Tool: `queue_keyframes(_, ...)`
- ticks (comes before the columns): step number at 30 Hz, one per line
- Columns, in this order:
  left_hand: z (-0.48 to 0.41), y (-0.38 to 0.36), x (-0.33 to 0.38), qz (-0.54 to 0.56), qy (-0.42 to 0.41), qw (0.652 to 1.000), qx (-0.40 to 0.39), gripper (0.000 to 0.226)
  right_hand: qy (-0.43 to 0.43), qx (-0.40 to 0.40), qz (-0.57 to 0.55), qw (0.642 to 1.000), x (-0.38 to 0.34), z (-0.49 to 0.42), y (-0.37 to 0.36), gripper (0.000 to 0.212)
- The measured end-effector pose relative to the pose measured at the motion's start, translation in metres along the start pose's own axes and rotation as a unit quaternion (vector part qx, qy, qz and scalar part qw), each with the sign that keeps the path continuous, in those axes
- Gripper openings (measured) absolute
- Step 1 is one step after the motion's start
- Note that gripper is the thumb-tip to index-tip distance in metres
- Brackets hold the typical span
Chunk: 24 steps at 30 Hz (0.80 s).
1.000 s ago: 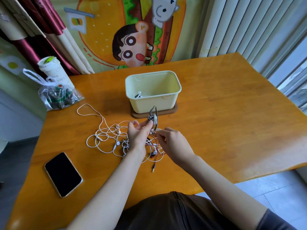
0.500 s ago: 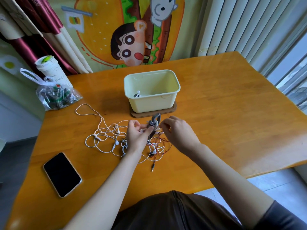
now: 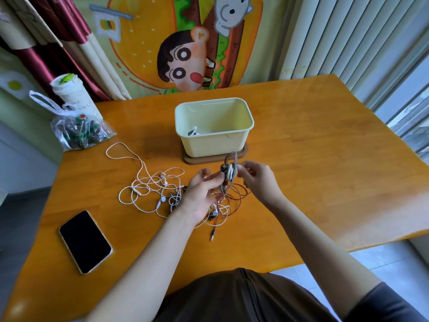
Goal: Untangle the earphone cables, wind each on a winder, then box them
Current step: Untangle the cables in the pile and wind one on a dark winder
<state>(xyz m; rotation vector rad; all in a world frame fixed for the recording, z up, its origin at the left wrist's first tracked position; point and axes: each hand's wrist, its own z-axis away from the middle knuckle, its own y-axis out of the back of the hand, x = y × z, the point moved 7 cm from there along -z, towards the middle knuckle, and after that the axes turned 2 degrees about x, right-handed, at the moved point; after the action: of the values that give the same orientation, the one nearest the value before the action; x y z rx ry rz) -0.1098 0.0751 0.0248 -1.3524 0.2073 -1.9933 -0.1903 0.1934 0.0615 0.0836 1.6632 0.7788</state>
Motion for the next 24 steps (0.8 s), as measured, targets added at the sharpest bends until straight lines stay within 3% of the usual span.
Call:
queue_keyframes(6,-0.003,-0.006,-0.001,0.068,0.02,0.997,0.007,0.019,-0.029,-0.001,-0.057,0.998,-0.005,0.016,-0.024,0.029)
queue_keyframes(15,-0.013,0.025,-0.006,0.089,0.007,0.983,0.158,0.029,0.108,-0.013,0.108,0.988,-0.023,0.038,-0.045,0.018)
queue_keyframes(20,-0.009,0.034,0.0,0.015,-0.069,0.975,0.212,0.034,0.139,-0.027,0.126,0.982,-0.038,0.039,-0.043,0.021)
queue_keyframes(24,-0.004,0.034,0.013,-0.155,-0.133,0.96,0.191,0.037,0.134,-0.018,0.125,0.983,-0.037,0.029,-0.028,0.021)
